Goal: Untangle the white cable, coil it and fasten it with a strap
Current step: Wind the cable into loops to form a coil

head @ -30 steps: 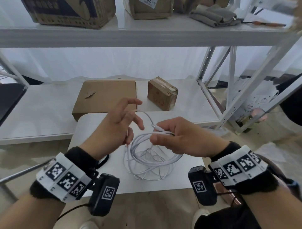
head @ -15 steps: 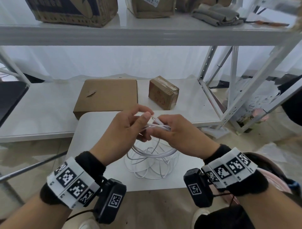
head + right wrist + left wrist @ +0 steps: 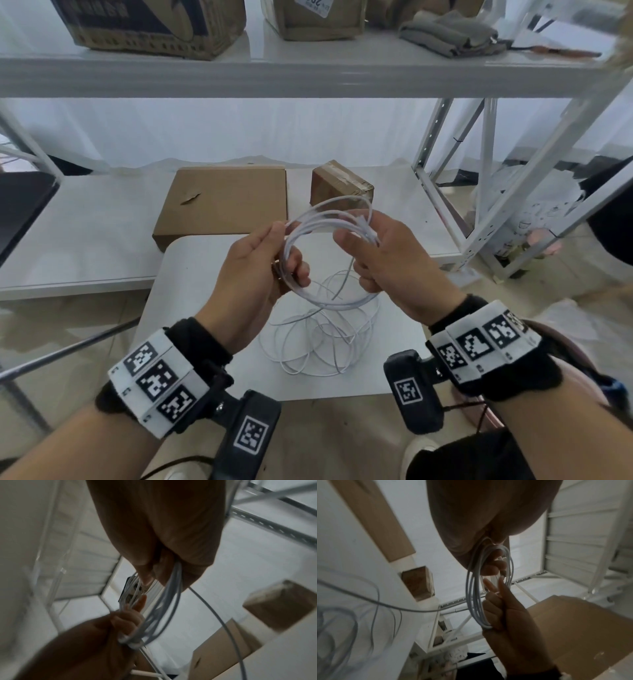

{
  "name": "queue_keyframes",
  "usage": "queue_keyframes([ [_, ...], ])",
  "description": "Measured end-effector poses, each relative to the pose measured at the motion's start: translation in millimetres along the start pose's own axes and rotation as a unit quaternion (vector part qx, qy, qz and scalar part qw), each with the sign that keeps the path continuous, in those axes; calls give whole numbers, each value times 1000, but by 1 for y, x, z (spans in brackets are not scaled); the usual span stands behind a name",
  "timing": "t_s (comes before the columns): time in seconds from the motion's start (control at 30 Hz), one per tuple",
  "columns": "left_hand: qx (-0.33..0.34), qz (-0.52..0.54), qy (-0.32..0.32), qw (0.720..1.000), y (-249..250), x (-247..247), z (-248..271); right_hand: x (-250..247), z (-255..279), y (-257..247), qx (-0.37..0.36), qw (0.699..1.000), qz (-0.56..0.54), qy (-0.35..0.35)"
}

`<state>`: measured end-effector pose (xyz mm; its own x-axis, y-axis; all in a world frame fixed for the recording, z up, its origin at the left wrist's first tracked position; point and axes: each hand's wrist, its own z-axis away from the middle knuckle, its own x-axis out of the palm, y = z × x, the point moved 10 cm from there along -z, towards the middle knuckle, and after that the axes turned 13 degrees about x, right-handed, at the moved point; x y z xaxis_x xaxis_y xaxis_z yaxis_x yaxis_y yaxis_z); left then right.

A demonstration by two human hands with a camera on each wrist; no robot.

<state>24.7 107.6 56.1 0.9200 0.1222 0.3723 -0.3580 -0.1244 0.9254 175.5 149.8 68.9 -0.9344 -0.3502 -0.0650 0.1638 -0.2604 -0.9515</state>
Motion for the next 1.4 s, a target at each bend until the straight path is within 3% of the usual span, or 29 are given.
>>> queue_keyframes([
  [0.17,-40,-8,10,999,-14,4,4,-11,-4,4,-5,987,126,98],
  [0.33,-12,-71,39,997,-8,5,10,-14,-4,5,-12,979,154,136],
  [0.73,42,-122,78,989,5,-8,5,-4,1,5,-17,979,186,79],
  [0.97,50,-50,119,990,6,-27,-5,2,3,8,23,989,146,7],
  [1.17,55,-26,94,994,10,-24,-7,-9,3,3,3,986,162,48],
  [1.27,38,13,98,994,6,-23,-6,-12,2,-1,-24,990,121,71],
  [1.4,-5,75,108,991,-6,-18,-3,5,5,5,10,991,-129,-13],
])
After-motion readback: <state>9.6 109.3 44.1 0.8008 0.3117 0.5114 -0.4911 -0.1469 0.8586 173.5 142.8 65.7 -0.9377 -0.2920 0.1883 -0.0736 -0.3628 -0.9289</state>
